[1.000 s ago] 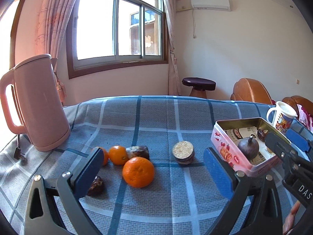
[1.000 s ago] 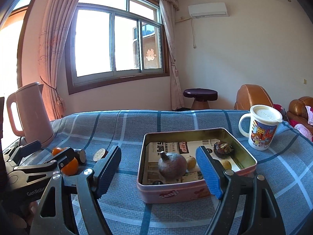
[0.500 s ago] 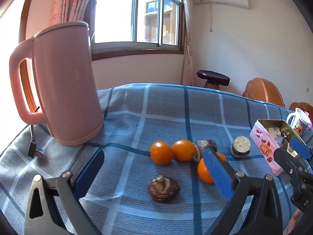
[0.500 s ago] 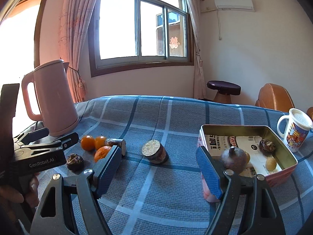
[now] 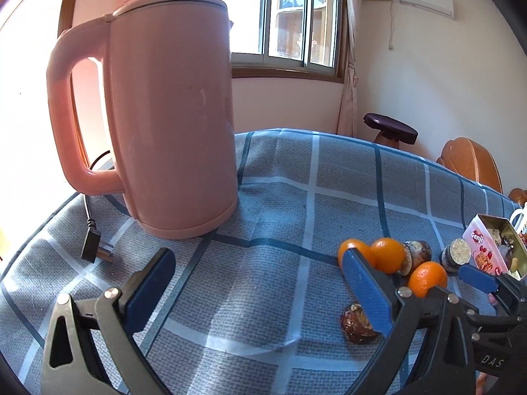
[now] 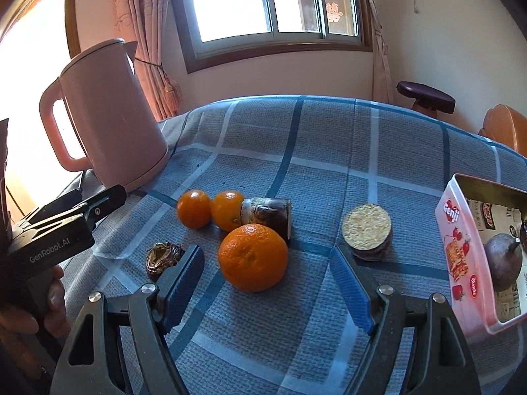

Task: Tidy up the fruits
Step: 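Move the right tool toward the large mandarin orange, then grasp the large mandarin with the right tool while the left tool grasps the dark brown wrinkled fruit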

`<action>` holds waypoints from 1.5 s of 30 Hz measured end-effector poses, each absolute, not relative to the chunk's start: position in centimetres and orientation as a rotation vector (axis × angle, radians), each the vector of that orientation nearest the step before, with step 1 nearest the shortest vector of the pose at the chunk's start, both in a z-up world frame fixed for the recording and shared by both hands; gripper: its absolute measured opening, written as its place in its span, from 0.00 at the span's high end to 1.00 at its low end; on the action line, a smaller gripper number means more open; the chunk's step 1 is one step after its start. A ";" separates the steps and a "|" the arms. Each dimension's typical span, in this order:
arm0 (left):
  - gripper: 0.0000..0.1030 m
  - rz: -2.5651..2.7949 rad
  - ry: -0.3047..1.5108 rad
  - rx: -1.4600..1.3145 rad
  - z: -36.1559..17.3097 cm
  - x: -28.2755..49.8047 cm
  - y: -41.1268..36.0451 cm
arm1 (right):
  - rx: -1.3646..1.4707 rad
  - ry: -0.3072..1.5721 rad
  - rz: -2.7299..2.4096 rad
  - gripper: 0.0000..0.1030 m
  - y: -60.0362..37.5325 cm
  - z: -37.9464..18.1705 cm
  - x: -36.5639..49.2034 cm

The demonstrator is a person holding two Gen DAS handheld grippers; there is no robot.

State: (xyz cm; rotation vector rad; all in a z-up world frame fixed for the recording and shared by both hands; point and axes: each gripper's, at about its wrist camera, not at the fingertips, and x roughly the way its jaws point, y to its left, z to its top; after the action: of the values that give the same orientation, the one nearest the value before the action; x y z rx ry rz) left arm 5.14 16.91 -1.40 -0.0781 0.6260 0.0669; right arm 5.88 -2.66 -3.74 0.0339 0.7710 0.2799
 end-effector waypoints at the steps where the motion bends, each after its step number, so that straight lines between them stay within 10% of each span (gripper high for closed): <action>1: 0.00 0.064 0.628 -0.072 -1.4 5.1 16.9 | 0.033 0.786 0.285 0.23 -2.4 -3.9 6.2; 4: 0.00 0.064 0.626 -0.042 -1.2 5.0 16.4 | 0.022 0.821 0.292 0.25 -1.7 -4.4 6.9; 8: 0.00 0.047 0.628 0.005 -1.2 5.1 15.6 | 0.021 0.878 0.296 0.51 -1.6 -5.1 7.6; 25: 0.01 -0.285 0.745 0.043 -2.3 5.5 11.4 | 0.061 0.679 0.264 0.52 -8.9 -2.4 1.1; 33: 0.23 -0.343 0.880 0.046 -4.4 6.9 9.7 | 0.097 0.682 0.275 0.52 -9.7 -2.4 1.5; 39: 0.58 -0.328 0.892 0.075 -4.8 6.8 9.1 | 0.102 0.679 0.278 0.52 -9.7 -2.4 1.4; 45: 0.59 -0.338 0.862 0.013 -4.1 6.5 10.4 | 0.121 0.684 0.278 0.52 -10.1 -2.6 1.5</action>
State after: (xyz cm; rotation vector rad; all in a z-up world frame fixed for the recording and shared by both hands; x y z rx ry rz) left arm 6.47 10.37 -4.09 0.0135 0.8622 -0.3383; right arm 1.54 -10.11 -2.60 0.1213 0.6844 0.2778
